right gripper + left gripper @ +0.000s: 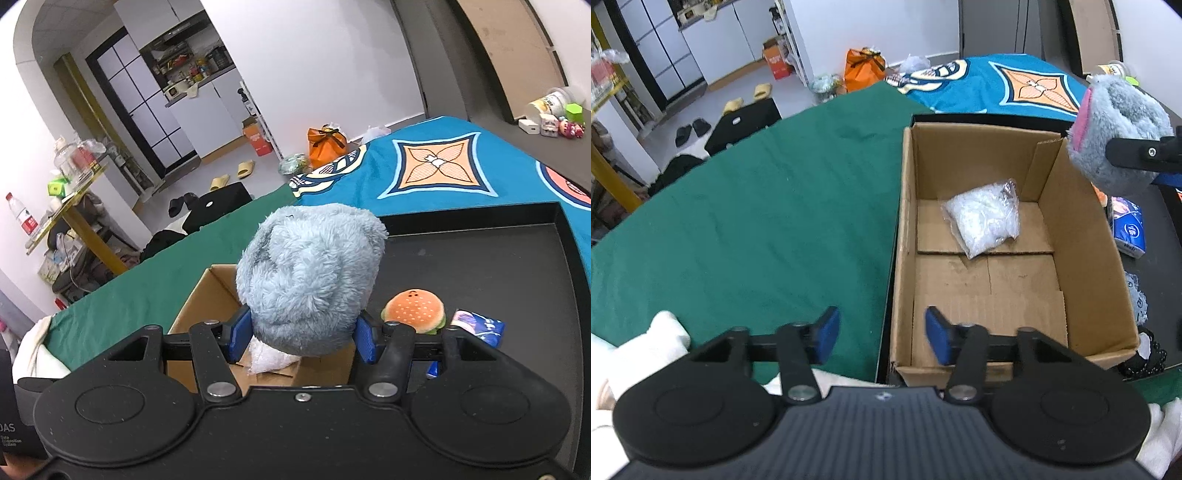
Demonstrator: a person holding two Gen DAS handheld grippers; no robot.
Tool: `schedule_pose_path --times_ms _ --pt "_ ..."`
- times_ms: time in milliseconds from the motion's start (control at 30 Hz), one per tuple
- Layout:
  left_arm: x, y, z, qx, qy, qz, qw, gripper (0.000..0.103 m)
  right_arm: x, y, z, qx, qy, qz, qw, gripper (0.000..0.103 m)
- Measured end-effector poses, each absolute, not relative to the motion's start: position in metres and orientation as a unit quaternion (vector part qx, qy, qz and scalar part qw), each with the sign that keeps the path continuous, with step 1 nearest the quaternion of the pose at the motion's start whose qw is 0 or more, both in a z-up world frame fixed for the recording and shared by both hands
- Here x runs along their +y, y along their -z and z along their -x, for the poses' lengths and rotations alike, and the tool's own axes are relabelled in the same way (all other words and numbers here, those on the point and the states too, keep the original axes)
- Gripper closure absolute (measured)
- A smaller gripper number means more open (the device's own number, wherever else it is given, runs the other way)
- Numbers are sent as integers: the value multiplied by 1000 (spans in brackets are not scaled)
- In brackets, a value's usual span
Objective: Organize soft objects
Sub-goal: 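Lift the grey plush with the right gripper and release it into the box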
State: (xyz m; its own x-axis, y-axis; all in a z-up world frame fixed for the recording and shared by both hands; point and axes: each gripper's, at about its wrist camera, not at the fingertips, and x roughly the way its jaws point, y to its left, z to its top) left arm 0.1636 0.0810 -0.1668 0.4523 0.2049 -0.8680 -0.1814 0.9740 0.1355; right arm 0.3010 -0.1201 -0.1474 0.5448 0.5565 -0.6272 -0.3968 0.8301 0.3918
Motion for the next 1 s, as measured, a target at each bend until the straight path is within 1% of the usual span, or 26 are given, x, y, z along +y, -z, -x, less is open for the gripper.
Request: schedule_pose_path --times_ms 67,133,200,333,400,500,700,767,900,1000 --pt "85 169 -164 511 -112 -1 852 78 -115 145 -297 387 -277 -101 874 48" --pt "90 169 -163 506 -111 12 855 82 -109 142 -294 381 -284 -97 875 48" --pt "94 169 -162 501 -113 28 858 82 -102 139 -292 373 -292 -92 876 48" --pt "94 169 -159 493 -104 24 864 82 -89 137 -289 364 -308 -82 875 47" --pt "97 170 -160 491 -101 31 865 82 -85 137 -288 363 -308 -74 876 41" --pt "100 171 -159 491 -96 38 865 82 -86 138 -287 359 -288 -62 886 34" --pt "98 171 -159 491 -94 33 866 81 -116 138 -295 369 -241 -100 892 33" --pt "97 169 -159 492 -94 28 865 79 -124 139 -296 373 -229 -114 892 33" --pt "93 165 -157 492 -98 15 865 77 -134 141 -294 384 -214 -126 889 33" --pt "92 163 -157 492 -101 10 865 70 -136 144 -292 395 -208 -127 886 33"
